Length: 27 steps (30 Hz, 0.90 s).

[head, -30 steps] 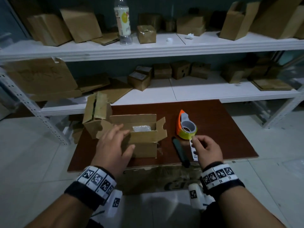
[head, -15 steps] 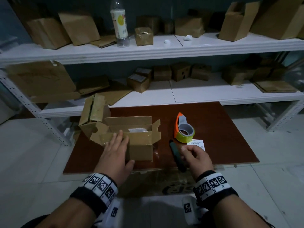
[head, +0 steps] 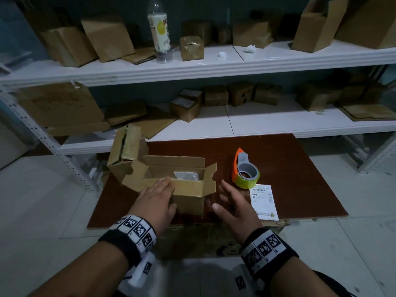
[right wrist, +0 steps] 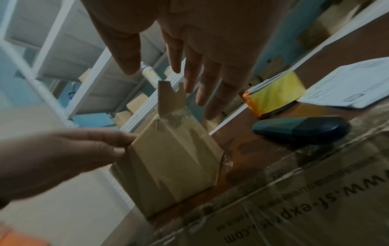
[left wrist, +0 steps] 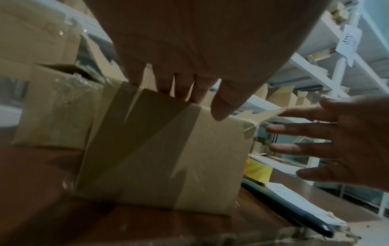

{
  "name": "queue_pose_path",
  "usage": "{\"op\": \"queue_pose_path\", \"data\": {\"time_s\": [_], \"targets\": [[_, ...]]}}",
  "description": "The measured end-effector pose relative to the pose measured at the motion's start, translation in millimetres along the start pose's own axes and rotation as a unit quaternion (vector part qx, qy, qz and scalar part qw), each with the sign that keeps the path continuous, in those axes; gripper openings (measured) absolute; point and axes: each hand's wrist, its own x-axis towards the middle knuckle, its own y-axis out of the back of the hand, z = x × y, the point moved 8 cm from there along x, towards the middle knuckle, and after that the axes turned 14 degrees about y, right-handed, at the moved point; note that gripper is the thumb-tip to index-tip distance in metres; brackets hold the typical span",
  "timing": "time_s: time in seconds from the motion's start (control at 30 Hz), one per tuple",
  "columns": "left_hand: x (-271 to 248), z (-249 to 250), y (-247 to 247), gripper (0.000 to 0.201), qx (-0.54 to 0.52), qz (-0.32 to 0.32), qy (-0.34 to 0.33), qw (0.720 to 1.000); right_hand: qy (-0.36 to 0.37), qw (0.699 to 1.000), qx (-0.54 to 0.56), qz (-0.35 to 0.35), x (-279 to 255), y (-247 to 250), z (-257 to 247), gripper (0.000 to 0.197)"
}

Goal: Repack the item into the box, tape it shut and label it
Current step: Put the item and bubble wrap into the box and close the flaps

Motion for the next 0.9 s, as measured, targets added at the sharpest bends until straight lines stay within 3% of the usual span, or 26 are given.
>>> {"op": "queue_pose_path", "data": {"time_s": [0.13, 0.27, 0.4, 0.57, 0.77, 0.9], "targets": [[-1.6, -3.4, 20.0, 0.058, -0.007, 0.037, -0.005, 0.999, 0.017, 0.999, -0.023, -0.021, 3.1, -8.6, -6.6, 0.077], [-0.3, -7.2, 39.9, 0.080, -0.002, 0.090, 0.013, 0.996, 0.021, 1.000, -0.018, -0.012, 6.5, -6.5, -5.3, 0.076], [10.2, -12.1, 31.2, 0.096, -0.016, 0.047, 0.025, 0.998, 0.025, 1.000, -0.011, 0.003, 7.2, -5.4, -0.6, 0.076], [12.2, -8.1, 34.8, 0.031, -0.010, 0.064, -0.020, 0.998, 0.038, 0.999, -0.016, -0.007, 9.0, -10.3, -7.4, 0.070], [13.9, -0.9, 31.1, 0.028, -0.002, 0.061, -0.057, 0.997, 0.077, 0.995, -0.049, -0.036, 11.2, -19.0, -14.2, 0.066], [17.2, 4.3, 26.1, 0.047, 0.024, 0.023, -0.069, 0.997, 0.124, 0.977, -0.160, -0.071, 12.5, -26.3, -16.2, 0.072]]}}
